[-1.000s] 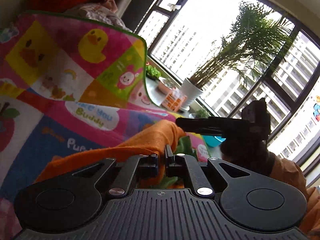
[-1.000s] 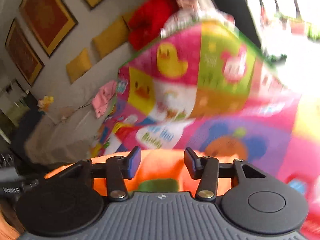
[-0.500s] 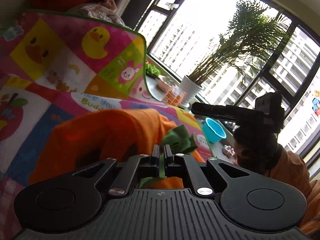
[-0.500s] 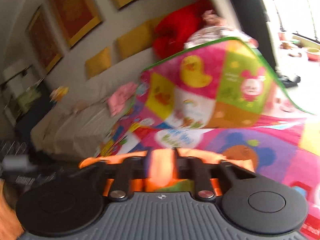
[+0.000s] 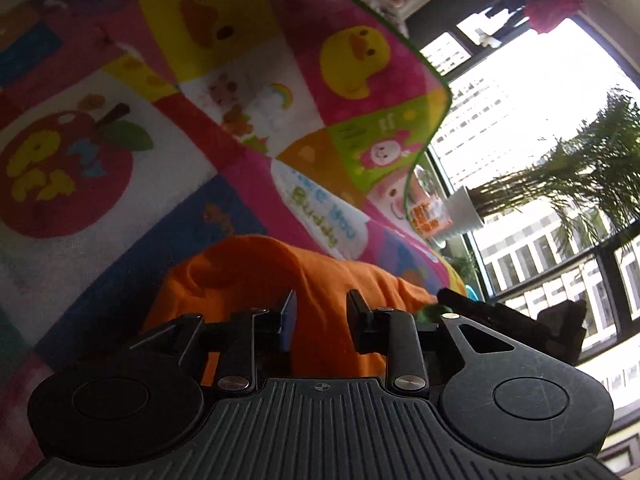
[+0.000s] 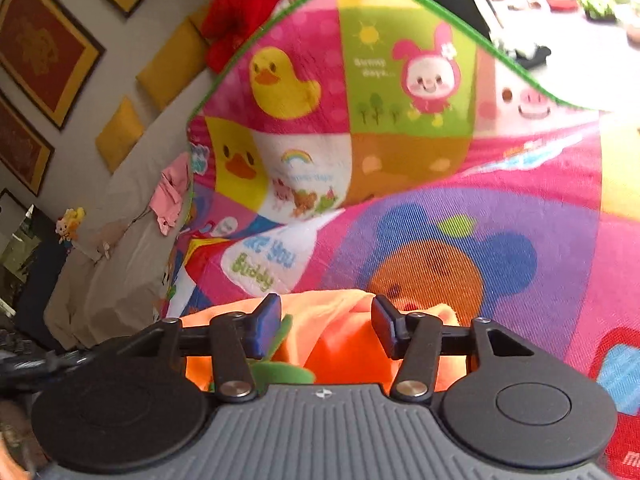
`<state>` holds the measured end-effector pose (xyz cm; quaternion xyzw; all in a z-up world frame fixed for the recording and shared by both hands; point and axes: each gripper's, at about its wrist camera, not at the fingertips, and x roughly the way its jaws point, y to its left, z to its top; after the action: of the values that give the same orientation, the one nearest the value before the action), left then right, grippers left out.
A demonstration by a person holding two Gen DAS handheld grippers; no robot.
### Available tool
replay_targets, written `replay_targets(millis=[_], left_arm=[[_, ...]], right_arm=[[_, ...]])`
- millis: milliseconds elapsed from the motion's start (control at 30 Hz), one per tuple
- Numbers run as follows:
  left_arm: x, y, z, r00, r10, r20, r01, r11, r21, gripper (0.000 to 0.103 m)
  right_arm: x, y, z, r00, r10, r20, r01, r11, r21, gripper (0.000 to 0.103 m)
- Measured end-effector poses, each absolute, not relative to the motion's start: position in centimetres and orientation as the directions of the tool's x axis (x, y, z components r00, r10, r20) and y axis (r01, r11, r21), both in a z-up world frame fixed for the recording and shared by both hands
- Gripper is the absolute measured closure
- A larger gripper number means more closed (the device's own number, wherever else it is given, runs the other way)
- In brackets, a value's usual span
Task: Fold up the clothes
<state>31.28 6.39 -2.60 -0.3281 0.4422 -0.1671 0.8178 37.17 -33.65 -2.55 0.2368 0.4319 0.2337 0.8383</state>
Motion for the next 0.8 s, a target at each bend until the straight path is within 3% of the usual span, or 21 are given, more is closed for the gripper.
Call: replay_targets(millis=[200,300,333,367,467,633,800], left_arm=[[36.3,4.8,-6.4,0.518,-0.550,-0.655,-0.098,0.722,-0.685,0.069],[37.6,4.2,-6.9,0.524,-0.567,-0.636,-0.089,0.706,-0.703,0.069],[37.9,4.1,-6.9,0.528,-0.569,-0.630,-0.084,0.704,-0.706,0.074],[38.1,4.0,-6.7,0.537,-0.566,-0.625,-0.074,0.707,-0.703,0.086],[37.2,4.0,-4.6,0.579,-0.578,-0.576,0.008,0.710,-0.704,0.095],[32.7,3.2,0.3,0.610,-0.625,-0.488,0.194,0.714,-0.673,0.095],[26.5,2.8,1.8,0.574,-0.676,-0.463,0.281,0.693,-0.664,0.096]], right_arm=[[40.3,-32.2,-5.3,0.437,0.657,-0.615,-0.140,0.725,0.675,0.053],[38.8,-31.6,-3.8,0.464,0.655,-0.596,-0.218,0.737,0.640,0.071],[38.2,-31.4,-3.2,0.474,0.655,-0.589,-0.245,0.740,0.626,0.084],[37.7,-31.3,-2.6,0.484,0.654,-0.581,-0.272,0.744,0.611,0.093],[36.0,-30.8,-0.8,0.512,0.654,-0.556,-0.349,0.750,0.561,0.096],[33.2,-29.9,2.1,0.554,0.658,-0.509,-0.468,0.753,0.464,0.096],[25.4,-29.1,3.6,0.567,0.645,-0.512,-0.582,0.753,0.305,0.096]])
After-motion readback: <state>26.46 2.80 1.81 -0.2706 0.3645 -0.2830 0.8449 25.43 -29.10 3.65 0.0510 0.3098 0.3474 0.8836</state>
